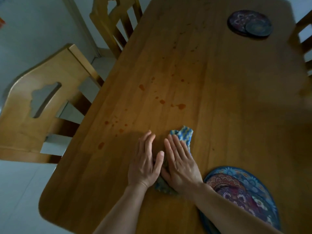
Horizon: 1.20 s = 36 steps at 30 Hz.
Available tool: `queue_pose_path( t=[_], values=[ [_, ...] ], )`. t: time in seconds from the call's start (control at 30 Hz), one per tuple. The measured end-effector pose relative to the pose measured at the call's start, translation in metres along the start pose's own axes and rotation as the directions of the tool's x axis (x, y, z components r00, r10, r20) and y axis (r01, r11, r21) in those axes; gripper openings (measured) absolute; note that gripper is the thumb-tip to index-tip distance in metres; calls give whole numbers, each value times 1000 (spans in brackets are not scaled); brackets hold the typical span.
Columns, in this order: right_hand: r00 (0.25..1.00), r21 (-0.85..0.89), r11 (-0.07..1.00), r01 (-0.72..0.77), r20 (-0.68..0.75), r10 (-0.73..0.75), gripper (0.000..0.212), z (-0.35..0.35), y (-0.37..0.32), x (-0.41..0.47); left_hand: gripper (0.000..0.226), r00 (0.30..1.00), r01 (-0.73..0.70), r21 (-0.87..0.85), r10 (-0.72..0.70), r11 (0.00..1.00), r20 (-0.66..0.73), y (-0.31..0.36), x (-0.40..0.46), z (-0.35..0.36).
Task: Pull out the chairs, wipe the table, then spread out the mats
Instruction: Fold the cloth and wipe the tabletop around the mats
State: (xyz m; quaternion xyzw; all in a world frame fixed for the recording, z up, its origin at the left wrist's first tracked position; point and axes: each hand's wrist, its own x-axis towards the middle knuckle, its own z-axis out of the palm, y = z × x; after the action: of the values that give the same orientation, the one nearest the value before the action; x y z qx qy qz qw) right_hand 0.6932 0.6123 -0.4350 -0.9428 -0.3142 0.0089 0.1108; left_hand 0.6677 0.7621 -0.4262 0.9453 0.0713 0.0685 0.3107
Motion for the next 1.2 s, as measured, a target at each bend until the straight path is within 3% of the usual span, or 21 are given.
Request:
queue_pose_path(
  t=[0.1,0.2,0.33,0.57,0.67,0.73,0.83,0.93,1.03,1.2],
  values=[
    [1000,-46,999,4,5,-4,80,-6,22,-6,58,1000,0,6,0,1000,-2,1,1,2],
    [971,-121,964,-237,-23,236,89,-13,38,8,57,1000,-5,34,5,999,3,0,1,4],
    [860,-72,857,-510,-14,511,93,-15,34,32,55,1000,-14,65,13,998,11,1,3,4],
    [840,-131,831,-540,-31,541,80,-11,1,36,65,998,13,-93,-7,996,57,0,4,0],
    [792,-214,796,-566,125,597,75,-10,-34,25,72,974,66,-239,-10,969,228,-7,8,-14],
    [793,-124,806,-579,144,592,74,-4,-59,12,67,967,90,-309,-8,947,255,-21,5,-33],
    [834,-51,833,-551,-1,551,70,10,-88,-15,54,999,48,-124,-48,991,0,-65,-10,-73],
    [829,-52,828,-559,-45,557,70,16,-102,-30,59,965,226,168,-198,960,-171,-128,-23,-111],
    [784,3,786,-618,-72,617,69,18,-113,-15,81,926,372,286,-372,883,-54,-163,-30,-128],
    [856,26,858,-513,-63,513,66,20,-107,67,89,930,340,363,-368,868,9,-166,-35,-127]
  ],
)
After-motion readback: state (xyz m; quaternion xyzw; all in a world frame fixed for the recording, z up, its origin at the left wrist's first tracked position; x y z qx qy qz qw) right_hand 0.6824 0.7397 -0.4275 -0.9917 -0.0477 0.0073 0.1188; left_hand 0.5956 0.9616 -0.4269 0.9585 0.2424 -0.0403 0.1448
